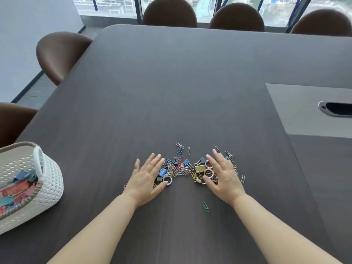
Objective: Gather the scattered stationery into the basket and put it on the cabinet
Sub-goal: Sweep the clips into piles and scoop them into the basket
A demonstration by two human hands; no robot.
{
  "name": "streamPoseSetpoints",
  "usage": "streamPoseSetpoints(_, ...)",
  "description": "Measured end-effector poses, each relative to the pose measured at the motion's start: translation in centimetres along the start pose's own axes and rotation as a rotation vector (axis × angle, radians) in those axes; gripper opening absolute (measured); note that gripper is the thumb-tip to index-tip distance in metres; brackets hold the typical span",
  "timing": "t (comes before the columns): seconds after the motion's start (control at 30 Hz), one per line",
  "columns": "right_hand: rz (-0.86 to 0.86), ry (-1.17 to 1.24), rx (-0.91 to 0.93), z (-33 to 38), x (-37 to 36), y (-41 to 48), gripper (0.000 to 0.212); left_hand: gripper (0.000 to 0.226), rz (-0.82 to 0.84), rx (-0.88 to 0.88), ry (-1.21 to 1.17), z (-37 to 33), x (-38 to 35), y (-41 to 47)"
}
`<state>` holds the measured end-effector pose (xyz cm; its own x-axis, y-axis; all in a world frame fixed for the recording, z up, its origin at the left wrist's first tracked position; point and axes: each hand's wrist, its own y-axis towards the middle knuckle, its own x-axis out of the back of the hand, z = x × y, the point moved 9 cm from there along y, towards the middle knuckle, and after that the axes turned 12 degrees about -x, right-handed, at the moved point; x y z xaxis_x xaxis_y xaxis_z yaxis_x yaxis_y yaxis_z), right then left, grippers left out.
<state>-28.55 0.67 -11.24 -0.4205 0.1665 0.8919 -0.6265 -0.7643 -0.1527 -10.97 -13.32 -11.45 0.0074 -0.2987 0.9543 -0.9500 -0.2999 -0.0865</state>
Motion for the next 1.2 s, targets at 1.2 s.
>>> streamPoseSetpoints(1.2,-0.26,-0.114,0.016,1.2,-0.7,3.5,0.06,0.037,-0.401,-0.056,0.129,-0.8,-0.3,5.8)
